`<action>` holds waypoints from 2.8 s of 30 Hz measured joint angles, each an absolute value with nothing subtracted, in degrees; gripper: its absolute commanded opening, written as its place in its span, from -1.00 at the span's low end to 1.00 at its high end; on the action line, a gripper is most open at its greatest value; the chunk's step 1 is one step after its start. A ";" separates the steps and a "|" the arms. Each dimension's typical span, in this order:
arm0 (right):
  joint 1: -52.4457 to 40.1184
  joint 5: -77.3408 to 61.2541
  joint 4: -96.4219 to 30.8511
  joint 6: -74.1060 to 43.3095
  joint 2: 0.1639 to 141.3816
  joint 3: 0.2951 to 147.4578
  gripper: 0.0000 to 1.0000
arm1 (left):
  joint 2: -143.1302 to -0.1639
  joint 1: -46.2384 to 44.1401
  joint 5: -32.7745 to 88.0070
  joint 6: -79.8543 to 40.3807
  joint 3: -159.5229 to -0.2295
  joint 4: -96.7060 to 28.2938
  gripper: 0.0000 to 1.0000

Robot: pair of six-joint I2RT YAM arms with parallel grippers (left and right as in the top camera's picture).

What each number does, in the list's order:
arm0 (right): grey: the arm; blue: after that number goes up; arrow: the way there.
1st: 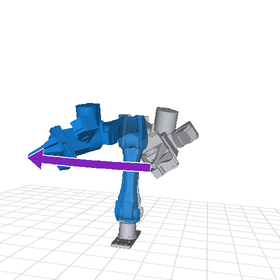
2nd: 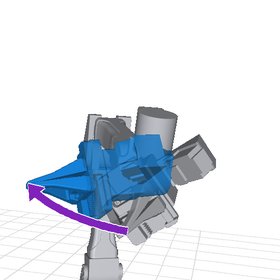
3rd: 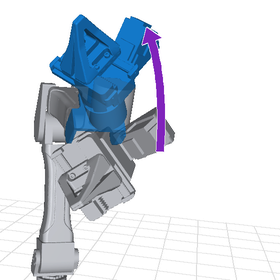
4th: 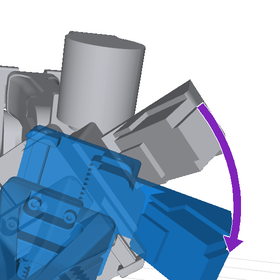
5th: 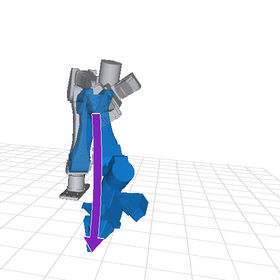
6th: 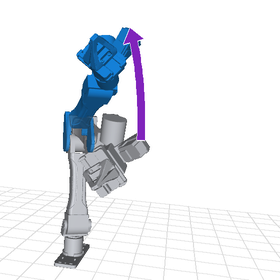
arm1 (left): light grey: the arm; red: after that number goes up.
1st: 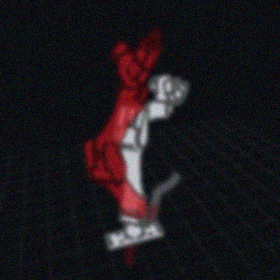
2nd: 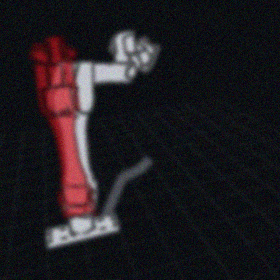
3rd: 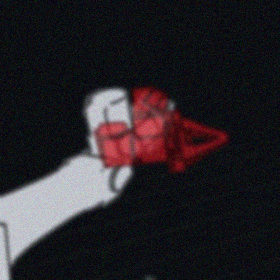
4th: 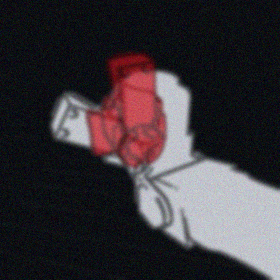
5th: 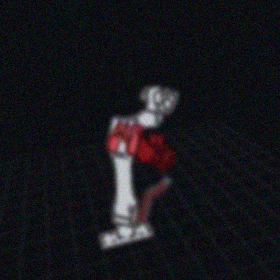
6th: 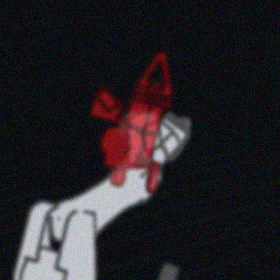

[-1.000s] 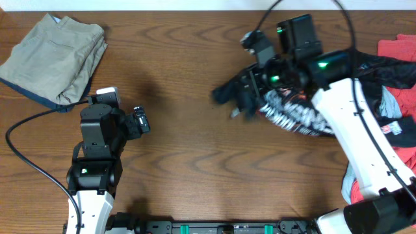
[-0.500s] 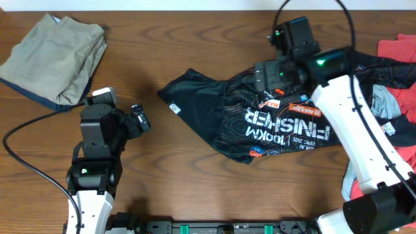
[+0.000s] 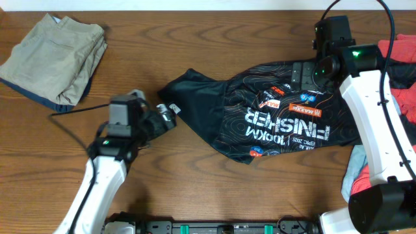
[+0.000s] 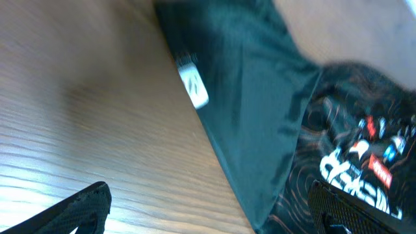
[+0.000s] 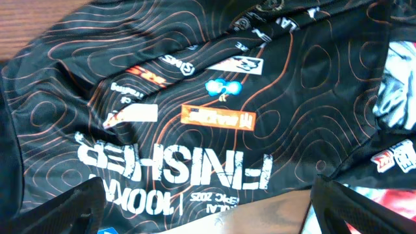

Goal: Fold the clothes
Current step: 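Grasp the jersey's lower edge with the left gripper and drag it left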

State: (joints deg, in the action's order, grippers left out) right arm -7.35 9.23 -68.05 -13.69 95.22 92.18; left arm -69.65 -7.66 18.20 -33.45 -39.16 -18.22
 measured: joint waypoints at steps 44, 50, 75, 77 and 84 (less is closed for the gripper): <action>-5.85 9.06 -71.75 -14.06 95.22 92.18 0.99 | -95.44 5.50 20.97 -40.40 -66.57 2.52 0.96; -5.85 9.06 -72.29 -14.06 95.22 92.16 0.98 | -95.61 1.32 25.74 -40.05 -65.47 -23.55 0.96; -5.85 9.06 -75.29 -14.06 95.22 92.14 0.98 | -106.65 -41.54 26.61 -46.13 -59.59 -5.32 0.89; -5.85 9.06 -75.50 -14.06 95.22 92.12 0.99 | -108.77 -43.42 26.46 -47.53 -59.53 -0.78 0.49; -5.85 9.47 -75.61 -14.06 95.22 92.12 0.99 | -113.14 -46.11 26.28 -50.48 -59.66 1.61 -0.88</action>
State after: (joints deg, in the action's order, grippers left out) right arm -5.85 9.47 -75.61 -14.06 95.22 92.12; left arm -113.14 -46.11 26.28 -50.48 -59.66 1.61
